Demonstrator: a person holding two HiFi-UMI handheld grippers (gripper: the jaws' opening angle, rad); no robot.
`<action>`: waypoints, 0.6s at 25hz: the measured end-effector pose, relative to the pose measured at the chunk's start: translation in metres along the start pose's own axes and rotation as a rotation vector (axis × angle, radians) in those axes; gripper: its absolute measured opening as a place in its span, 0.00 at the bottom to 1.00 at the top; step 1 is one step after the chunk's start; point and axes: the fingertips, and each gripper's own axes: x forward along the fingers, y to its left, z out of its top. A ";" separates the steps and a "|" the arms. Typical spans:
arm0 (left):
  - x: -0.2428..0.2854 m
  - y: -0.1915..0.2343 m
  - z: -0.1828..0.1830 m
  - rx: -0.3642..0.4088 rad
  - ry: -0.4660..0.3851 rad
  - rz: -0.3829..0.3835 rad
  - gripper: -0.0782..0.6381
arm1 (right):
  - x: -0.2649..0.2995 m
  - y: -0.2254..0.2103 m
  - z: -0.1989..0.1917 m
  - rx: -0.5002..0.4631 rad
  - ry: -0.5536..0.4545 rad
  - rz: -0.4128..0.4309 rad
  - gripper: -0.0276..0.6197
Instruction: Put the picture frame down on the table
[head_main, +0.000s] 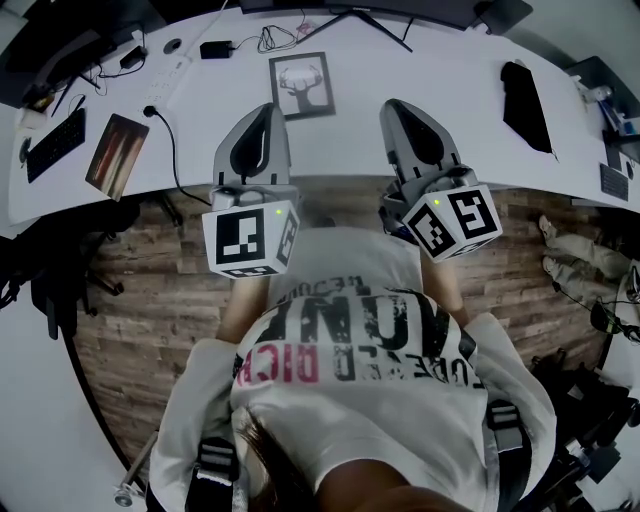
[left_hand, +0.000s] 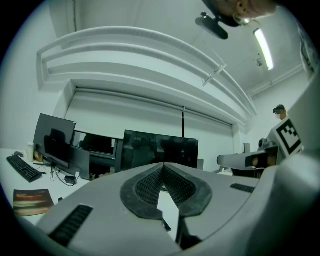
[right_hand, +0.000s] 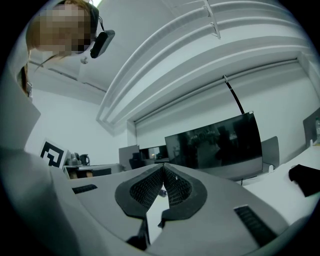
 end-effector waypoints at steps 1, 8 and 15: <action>0.001 0.000 0.000 0.000 0.000 0.002 0.11 | 0.000 -0.002 0.000 0.003 0.000 -0.003 0.05; 0.011 -0.005 0.000 0.006 0.002 -0.003 0.11 | -0.001 -0.010 -0.003 0.014 0.004 -0.009 0.05; 0.022 -0.014 -0.003 0.022 0.025 -0.021 0.11 | -0.001 -0.021 -0.004 0.005 0.010 -0.012 0.05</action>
